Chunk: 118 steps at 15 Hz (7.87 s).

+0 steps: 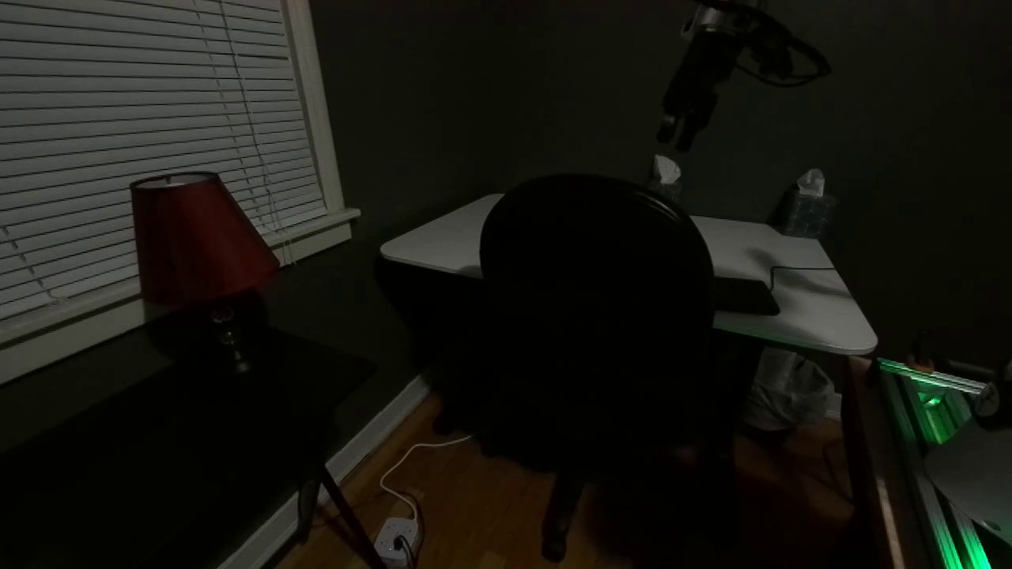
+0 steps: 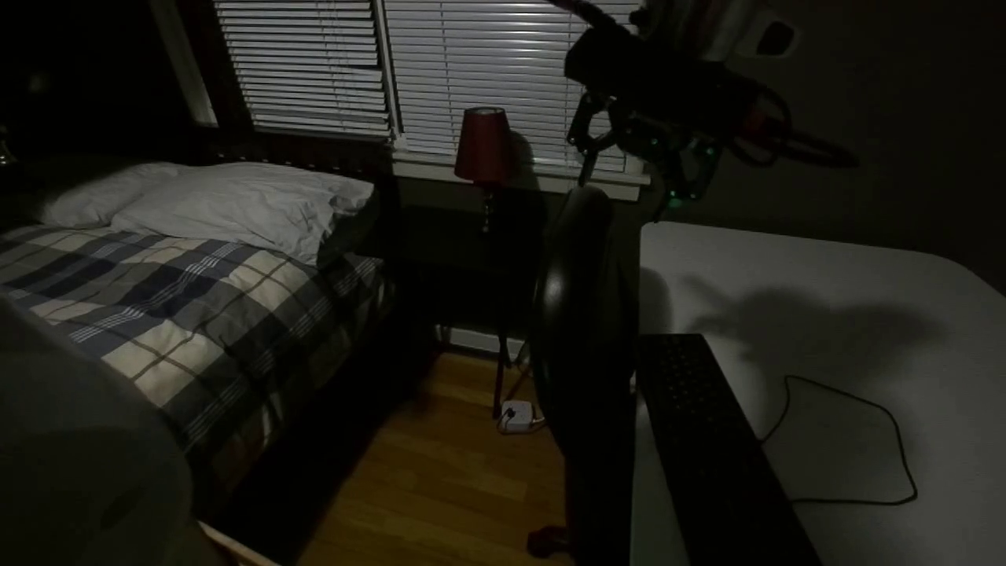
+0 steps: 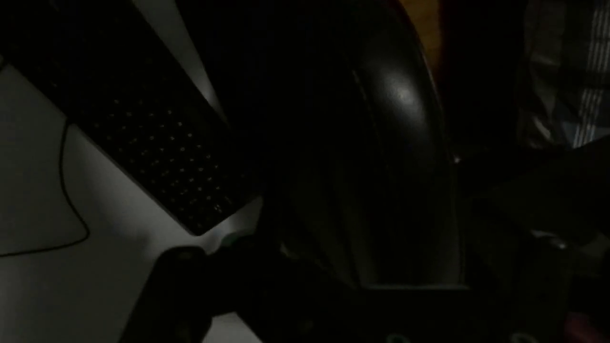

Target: Move the keyboard backwards.

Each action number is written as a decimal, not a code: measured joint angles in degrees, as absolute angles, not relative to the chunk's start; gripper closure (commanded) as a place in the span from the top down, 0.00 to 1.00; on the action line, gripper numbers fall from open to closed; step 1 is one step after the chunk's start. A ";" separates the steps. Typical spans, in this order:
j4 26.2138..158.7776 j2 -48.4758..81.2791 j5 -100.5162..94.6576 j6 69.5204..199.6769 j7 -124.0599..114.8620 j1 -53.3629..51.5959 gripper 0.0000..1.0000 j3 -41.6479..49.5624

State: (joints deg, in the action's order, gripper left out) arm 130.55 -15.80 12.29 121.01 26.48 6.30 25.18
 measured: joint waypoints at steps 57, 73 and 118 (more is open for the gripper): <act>84.27 49.12 15.71 101.61 -1.29 26.40 1.00 11.92; 79.50 53.12 23.68 102.86 -15.27 29.24 1.00 11.14; 44.41 69.22 26.29 115.24 -53.37 36.17 1.00 20.28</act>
